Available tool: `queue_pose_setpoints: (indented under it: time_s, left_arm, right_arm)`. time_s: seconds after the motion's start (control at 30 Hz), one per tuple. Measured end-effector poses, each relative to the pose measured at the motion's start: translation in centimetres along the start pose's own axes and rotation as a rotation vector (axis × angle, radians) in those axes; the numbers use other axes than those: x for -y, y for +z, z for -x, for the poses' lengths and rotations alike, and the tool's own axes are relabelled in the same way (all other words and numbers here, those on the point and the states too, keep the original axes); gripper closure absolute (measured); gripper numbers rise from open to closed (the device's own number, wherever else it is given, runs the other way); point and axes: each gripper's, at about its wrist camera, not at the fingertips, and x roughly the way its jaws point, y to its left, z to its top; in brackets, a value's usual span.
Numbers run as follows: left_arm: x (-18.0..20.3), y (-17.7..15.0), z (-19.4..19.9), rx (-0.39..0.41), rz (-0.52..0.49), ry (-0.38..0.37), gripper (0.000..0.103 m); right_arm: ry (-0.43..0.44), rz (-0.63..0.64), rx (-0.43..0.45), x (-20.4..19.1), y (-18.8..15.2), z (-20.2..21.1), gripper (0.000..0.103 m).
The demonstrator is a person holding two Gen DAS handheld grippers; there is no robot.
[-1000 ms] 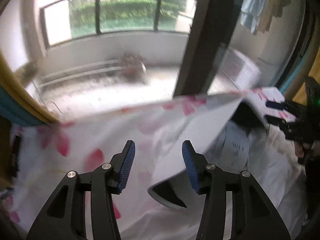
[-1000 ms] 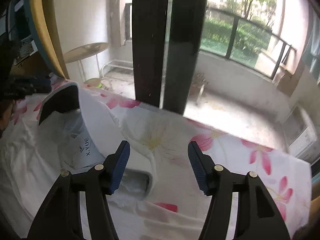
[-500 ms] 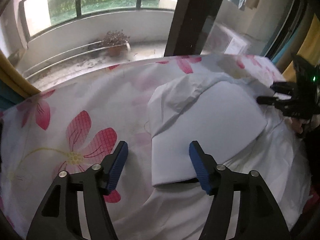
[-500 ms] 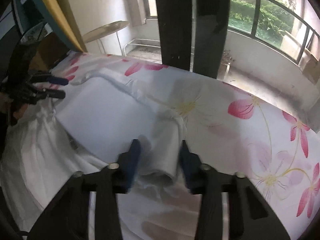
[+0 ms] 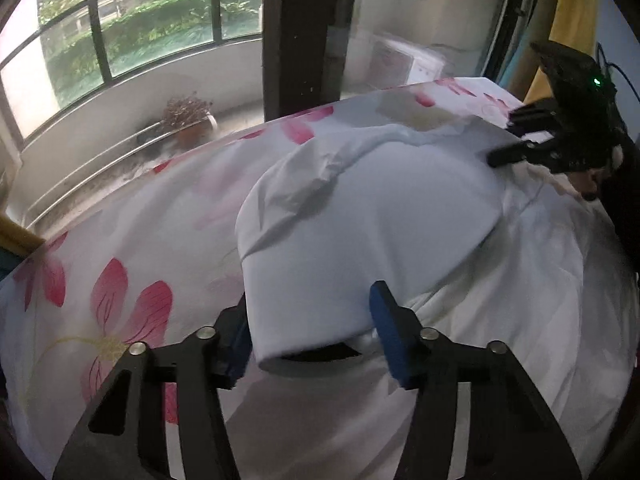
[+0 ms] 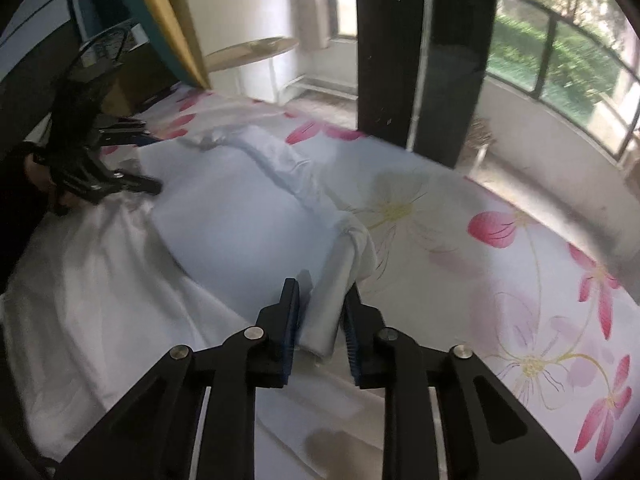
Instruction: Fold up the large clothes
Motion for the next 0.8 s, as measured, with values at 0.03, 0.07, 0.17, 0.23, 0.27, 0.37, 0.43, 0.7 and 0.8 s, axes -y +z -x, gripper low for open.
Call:
queue_pose_setpoints:
  time_s: [0.03, 0.07, 0.17, 0.23, 0.27, 0.37, 0.43, 0.7, 0.8]
  left_arm:
    - [0.2, 0.2, 0.1, 0.003, -0.015, -0.006, 0.064]
    - [0.5, 0.3, 0.2, 0.008, -0.028, -0.007, 0.074]
    - [2.4, 0.7, 0.7, 0.051, -0.144, 0.136, 0.08]
    - [3.7, 0.9, 1.1, 0.087, -0.21, 0.211, 0.081]
    - [4.5, 0.9, 1.4, 0.115, -0.251, 0.253, 0.081]
    - [6.0, 0.2, 1.4, 0.133, -0.338, 0.327, 0.081]
    - [6.1, -0.5, 0.8, 0.098, -0.333, 0.304, 0.08]
    - [6.5, -1.6, 2.2, 0.107, -0.267, 0.294, 0.079]
    - [6.8, -2.2, 2.7, 0.116, -0.262, 0.299, 0.079]
  right_arm:
    - [0.004, 0.002, -0.002, 0.4, 0.2, 0.0, 0.08]
    - [-0.002, 0.0, 0.0, 0.6, 0.4, 0.0, 0.082]
    - [-0.077, 0.065, 0.022, -0.3, 0.9, 0.1, 0.085]
    - [-0.177, 0.126, 0.07, -1.7, 1.2, 0.6, 0.087]
    - [-0.24, 0.17, 0.099, -2.6, 1.2, 1.0, 0.088]
    - [-0.406, 0.297, 0.17, -5.4, 0.9, 1.9, 0.088]
    - [-0.474, 0.368, 0.176, -6.9, -0.1, 1.6, 0.088]
    - [-0.546, 0.472, 0.21, -9.7, -4.0, 0.8, 0.08]
    - [-0.469, 0.401, 0.208, -8.9, -3.8, 2.1, 0.078]
